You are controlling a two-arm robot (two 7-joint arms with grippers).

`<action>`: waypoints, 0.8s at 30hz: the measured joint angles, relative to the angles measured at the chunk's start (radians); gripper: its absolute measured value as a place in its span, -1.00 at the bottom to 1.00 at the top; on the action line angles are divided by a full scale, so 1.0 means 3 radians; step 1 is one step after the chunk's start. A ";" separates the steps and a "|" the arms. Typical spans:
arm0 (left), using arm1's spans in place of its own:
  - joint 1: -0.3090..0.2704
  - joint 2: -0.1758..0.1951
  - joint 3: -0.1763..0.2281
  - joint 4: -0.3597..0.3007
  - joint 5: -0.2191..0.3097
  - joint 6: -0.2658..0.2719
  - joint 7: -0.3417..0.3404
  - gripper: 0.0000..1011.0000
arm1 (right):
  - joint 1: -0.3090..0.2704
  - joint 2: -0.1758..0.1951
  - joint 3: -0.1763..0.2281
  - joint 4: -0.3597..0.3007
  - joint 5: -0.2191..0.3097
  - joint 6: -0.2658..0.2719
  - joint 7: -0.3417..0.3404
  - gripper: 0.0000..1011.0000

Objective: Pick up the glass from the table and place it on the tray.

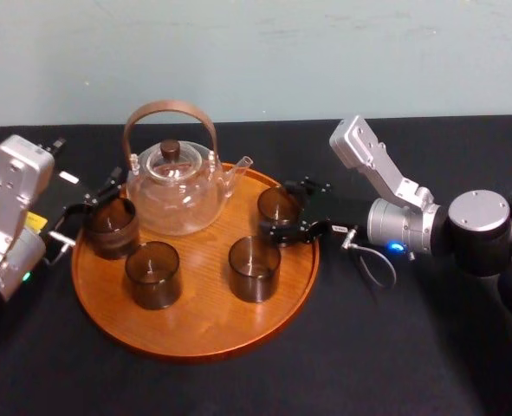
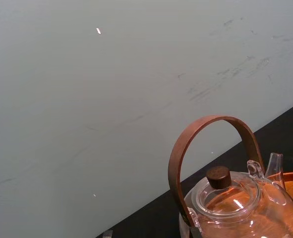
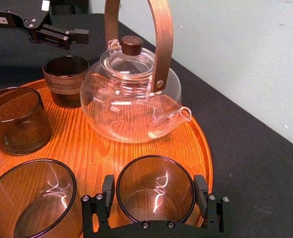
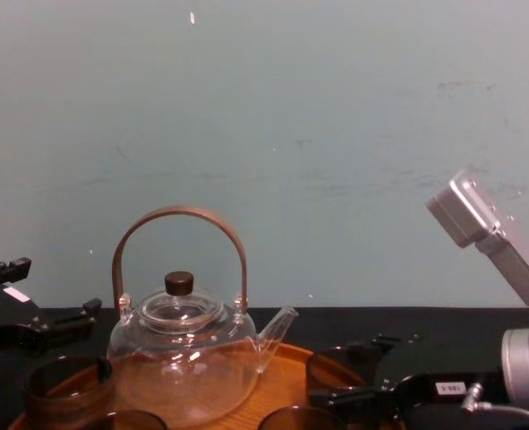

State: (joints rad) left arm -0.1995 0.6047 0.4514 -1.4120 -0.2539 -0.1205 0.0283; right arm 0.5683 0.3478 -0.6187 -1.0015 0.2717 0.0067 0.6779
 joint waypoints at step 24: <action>0.0000 0.0000 0.0000 0.0000 0.0000 0.0000 0.0000 0.98 | -0.0428 0.0452 0.0207 -0.0725 0.0273 0.0068 0.0132 0.98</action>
State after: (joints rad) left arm -0.1995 0.6047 0.4514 -1.4120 -0.2539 -0.1205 0.0283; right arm 0.4400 0.4835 -0.5567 -1.2189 0.3535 0.0271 0.7175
